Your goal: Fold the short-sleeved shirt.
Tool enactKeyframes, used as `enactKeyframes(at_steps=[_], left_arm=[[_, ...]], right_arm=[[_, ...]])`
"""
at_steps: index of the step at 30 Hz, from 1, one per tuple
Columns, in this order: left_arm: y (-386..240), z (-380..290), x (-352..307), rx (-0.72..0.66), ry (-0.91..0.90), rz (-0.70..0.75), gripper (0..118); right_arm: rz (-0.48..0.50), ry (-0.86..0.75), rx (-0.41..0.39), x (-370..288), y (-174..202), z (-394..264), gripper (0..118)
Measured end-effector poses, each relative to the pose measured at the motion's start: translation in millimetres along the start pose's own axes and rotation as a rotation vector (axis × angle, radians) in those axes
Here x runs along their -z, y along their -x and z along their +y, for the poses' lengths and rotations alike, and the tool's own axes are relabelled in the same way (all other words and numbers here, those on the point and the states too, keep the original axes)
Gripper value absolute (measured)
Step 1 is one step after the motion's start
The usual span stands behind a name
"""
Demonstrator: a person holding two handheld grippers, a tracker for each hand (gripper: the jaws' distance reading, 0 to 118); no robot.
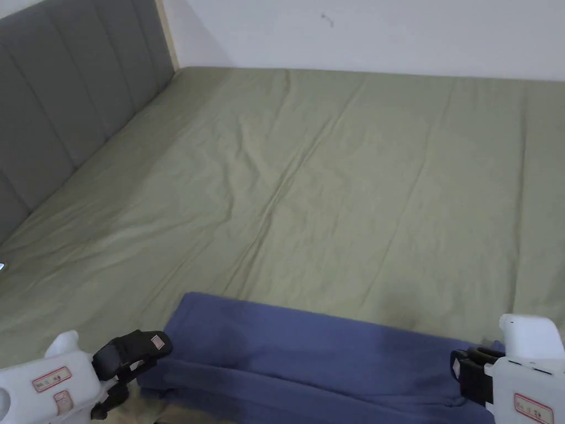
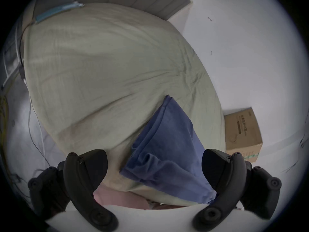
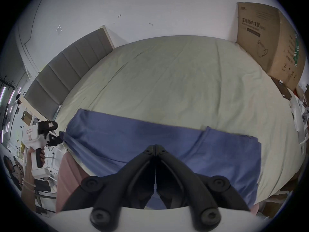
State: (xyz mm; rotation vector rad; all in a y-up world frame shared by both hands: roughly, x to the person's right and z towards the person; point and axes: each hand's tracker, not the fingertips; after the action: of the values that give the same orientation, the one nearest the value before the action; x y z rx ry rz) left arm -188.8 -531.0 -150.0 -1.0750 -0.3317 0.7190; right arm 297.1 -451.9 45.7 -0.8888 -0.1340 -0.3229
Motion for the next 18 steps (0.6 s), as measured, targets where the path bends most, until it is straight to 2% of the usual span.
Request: enactKeyframes(at_steps=[3,5,6,7,8,9,10,11,12,16,18], left_arm=[[11.9,0.3,19.1,-0.133,0.047,-0.101,115],[16.0,-0.9,23.7,-0.123,0.025,-0.101,110],[17.2,-1.1,25.9,-0.123,0.022,-0.093,96],[16.0,-0.3,24.4,-0.132,0.028,-0.052,57],[-0.1,-3.1,13.3,-0.111,0.008,0.073,23],[-1.4,-2.3,11.7,-0.050,0.016,0.154,9],[6.2,-3.1,13.2,-0.070,0.018,0.088,9],[12.7,-3.0,11.8,-0.181,0.014,-0.039,9],[15.2,0.6,9.3,-0.224,0.007,-0.022,9],[-30.1,0.7,-10.1,-0.032,-0.008,0.072,8],[-59.5,2.3,-22.5,0.048,-0.037,0.066,8]], right_arm=[[0.009,0.017,0.002,7.3,-2.1,-0.9,0],[0.012,0.025,0.006,10.7,-2.4,-1.8,0],[0.019,0.030,0.017,5.1,-2.5,-1.2,0],[0.031,0.034,0.030,4.7,-2.0,-1.0,0],[0.037,0.041,0.045,4.6,-1.8,-0.8,0],[0.040,0.044,0.058,4.5,-1.7,-0.6,0],[0.044,0.046,0.070,11.3,-6.0,-7.2,0],[0.043,0.051,0.078,11.7,-6.9,-6.9,0],[0.041,0.060,0.089,11.3,-8.6,-6.2,0],[0.023,0.057,0.129,20.2,-44.9,-18.9,0],[0.002,0.046,0.145,11.1,-52.5,-20.6,0]])
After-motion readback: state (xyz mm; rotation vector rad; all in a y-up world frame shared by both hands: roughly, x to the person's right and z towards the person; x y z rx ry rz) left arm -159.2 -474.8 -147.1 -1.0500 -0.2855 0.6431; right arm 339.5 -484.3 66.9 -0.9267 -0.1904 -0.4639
